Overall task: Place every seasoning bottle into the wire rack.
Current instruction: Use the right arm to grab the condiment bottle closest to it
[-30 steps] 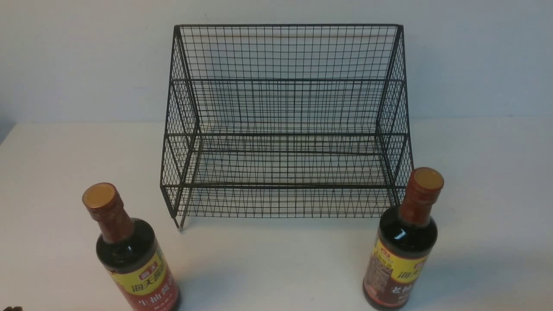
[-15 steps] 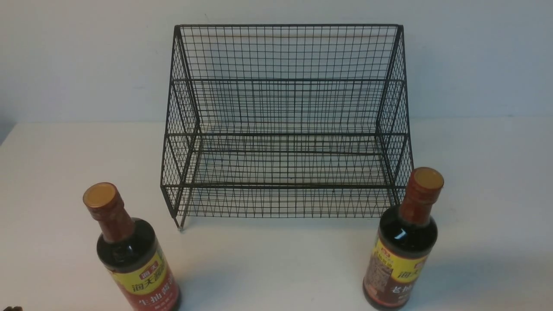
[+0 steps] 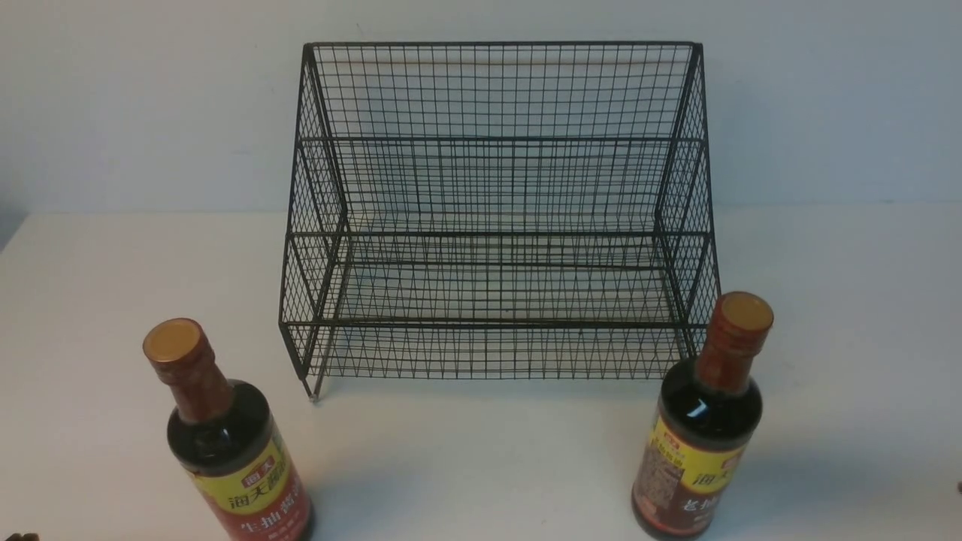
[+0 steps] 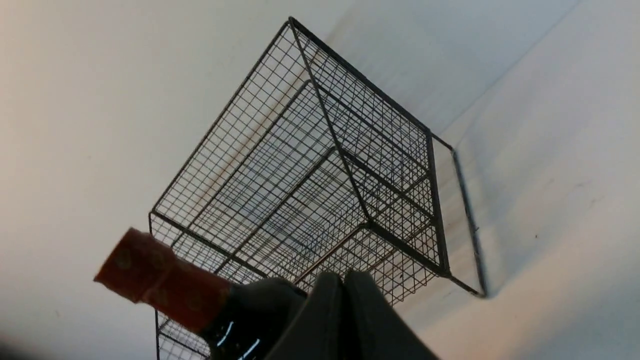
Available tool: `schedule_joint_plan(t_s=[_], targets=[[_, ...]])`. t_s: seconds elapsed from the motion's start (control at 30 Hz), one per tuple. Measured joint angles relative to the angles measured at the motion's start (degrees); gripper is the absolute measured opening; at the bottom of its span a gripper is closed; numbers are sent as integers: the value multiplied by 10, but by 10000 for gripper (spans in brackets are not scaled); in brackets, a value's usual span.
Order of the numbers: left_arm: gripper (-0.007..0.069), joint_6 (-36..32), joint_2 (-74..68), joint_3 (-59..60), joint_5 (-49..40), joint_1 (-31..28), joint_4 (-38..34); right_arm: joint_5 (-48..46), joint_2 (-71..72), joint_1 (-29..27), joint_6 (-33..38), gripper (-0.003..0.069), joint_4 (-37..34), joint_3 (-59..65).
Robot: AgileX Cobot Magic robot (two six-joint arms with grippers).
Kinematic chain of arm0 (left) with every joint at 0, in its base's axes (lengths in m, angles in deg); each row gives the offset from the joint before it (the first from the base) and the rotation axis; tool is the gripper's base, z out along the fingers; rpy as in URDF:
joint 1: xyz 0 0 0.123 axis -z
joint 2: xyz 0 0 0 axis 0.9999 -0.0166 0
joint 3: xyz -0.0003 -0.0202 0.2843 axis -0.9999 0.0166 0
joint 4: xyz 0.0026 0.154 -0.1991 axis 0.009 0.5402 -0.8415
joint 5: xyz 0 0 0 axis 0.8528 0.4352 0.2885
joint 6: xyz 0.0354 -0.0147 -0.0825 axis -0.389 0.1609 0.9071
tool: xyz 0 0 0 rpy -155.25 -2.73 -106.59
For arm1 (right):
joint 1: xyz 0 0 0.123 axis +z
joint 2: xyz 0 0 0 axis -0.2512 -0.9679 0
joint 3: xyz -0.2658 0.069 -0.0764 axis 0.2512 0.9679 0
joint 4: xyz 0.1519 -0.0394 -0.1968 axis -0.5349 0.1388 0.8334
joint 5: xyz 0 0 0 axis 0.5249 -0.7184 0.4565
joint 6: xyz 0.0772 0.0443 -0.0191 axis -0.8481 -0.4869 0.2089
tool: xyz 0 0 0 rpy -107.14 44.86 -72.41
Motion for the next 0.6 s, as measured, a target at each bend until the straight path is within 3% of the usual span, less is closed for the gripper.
schedule_joint_plan(t_s=[0.2,0.27,0.47,0.6], targets=[[-5,0,0,0,0,0,0,-79,-50,0,158,-1,28,-190],[-5,0,0,0,0,0,0,-106,-76,0,167,7,42,-224],[-5,0,0,0,0,0,0,-340,-316,0,175,131,126,-427],[-5,0,0,0,0,0,0,-394,-411,0,195,223,139,-484]])
